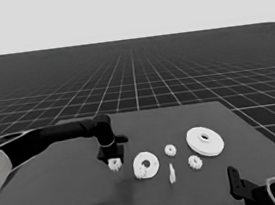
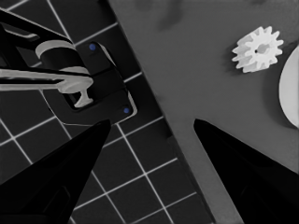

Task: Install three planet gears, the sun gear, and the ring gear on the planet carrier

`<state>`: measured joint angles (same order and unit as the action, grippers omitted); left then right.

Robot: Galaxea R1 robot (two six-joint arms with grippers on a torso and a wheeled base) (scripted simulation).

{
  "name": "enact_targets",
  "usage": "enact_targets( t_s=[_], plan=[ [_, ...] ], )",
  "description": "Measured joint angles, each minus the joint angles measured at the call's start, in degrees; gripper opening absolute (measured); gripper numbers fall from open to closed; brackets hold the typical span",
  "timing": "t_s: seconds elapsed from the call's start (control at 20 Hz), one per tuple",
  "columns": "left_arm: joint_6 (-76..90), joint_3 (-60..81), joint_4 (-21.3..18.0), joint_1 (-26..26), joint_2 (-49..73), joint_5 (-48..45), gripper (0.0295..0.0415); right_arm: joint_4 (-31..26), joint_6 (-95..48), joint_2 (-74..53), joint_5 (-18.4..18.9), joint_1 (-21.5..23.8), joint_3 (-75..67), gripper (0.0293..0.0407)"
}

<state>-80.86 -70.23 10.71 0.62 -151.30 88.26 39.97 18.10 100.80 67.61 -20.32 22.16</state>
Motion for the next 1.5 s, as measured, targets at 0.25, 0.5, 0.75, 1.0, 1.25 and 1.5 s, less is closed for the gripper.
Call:
enact_targets(
  t_s=[0.25,0.5,0.75,1.0,1.25,1.5],
  plan=[
    [10.43,-33.93,-2.32,-1.84,-23.50,-1.40,0.0312,0.00,0.00,0.00,0.00,0.00,0.00,0.0385],
    [12.27,-37.95,-2.49,-1.85,-25.57,-1.63,0.0312,0.00,0.00,0.00,0.00,0.00,0.00,0.0385],
    [15.96,-44.62,4.19,5.81,-27.81,-5.49,0.0312,0.00,0.00,0.00,0.00,0.00,0.00,0.0385],
    [16.32,-45.32,4.61,6.32,-28.02,-5.85,0.0312,0.00,0.00,0.00,0.00,0.00,0.00,0.0385],
    [16.34,-45.37,4.64,6.34,-28.03,-5.88,0.0384,0.00,0.00,0.00,0.00,0.00,0.00,0.0385],
    [16.34,-45.37,4.64,6.35,-28.04,-5.88,0.0385,0.00,0.00,0.00,0.00,0.00,0.00,0.0385]
  ],
)
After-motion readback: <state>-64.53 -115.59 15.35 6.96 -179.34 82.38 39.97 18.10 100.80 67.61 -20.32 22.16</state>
